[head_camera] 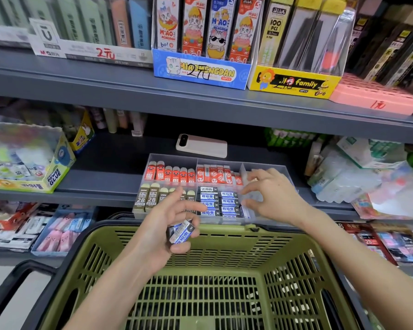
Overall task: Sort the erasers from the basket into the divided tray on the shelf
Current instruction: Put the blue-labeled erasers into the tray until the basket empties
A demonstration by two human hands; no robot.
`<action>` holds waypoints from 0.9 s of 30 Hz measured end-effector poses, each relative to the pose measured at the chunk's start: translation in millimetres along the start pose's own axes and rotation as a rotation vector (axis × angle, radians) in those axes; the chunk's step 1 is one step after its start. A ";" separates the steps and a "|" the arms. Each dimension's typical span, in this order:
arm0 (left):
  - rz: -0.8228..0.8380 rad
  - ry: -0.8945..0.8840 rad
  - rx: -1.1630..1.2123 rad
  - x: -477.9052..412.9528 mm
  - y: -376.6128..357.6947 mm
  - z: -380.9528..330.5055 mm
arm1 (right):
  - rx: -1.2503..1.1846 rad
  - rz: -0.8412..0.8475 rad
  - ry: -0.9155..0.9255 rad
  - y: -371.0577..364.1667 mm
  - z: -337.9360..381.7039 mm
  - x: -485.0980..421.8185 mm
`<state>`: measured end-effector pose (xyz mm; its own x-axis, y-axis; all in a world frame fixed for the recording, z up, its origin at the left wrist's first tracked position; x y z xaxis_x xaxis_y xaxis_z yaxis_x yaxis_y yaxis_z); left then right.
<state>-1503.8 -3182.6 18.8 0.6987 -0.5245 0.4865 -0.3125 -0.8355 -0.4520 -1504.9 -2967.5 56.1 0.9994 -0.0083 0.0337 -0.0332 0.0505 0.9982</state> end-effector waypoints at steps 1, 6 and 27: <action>0.001 0.000 -0.002 0.3 0.2 0.1 | 0.058 0.053 0.013 0.5 -0.2 -2.7; 0.000 0.000 -0.010 0.3 0.8 0.5 | 0.300 0.119 0.022 2.5 8.4 -5.8; -0.015 0.005 0.015 1.0 6.6 -5.6 | -0.456 0.037 -0.328 21.1 6.6 -12.3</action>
<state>-1508.7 -3189.6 20.5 0.7002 -0.5126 0.4970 -0.2920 -0.8408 -0.4558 -1518.0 -2972.9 77.1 0.9397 -0.3051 0.1548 0.0125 0.4827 0.8757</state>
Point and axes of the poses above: each hand's wrist, its own x-axis away from the middle knuckle, its own y-axis out of the back of the hand, z = x × y, the point moved 4 cm from there along -x, towards the middle knuckle, and after that the axes turned 1 degree about -x, right-handed, at the moved point
